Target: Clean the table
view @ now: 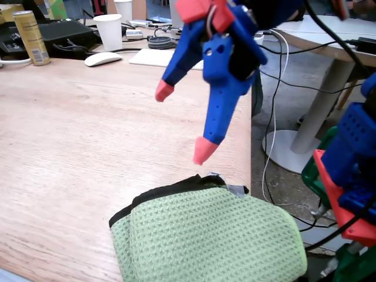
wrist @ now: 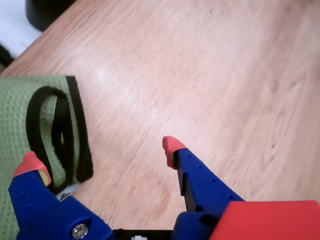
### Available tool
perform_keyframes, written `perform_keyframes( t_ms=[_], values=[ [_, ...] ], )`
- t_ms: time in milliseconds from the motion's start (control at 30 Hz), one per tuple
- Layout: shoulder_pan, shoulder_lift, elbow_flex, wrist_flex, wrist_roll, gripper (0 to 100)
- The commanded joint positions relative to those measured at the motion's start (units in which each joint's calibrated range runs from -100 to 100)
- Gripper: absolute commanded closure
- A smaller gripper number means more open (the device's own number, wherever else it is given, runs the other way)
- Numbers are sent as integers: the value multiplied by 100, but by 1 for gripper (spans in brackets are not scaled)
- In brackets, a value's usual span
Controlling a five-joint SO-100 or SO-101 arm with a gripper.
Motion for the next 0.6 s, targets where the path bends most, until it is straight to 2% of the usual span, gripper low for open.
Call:
perform_keyframes(
  t_ms=[0, 67, 167, 233, 333, 367, 433, 567],
  values=[
    [451, -996, 279, 44, -20, 52],
    [823, -1537, 600, 36, -254, 52],
    [1331, -1983, 1063, 19, -1133, 52],
    [1297, -2326, 1346, 19, -1553, 52],
    [1128, -2797, 1922, 19, -1841, 54],
    [1111, -3235, 2384, -5, -1905, 64],
    [1111, -3749, 2884, -46, -1905, 77],
    [1094, -4907, 4338, -71, -1905, 97]
  ],
)
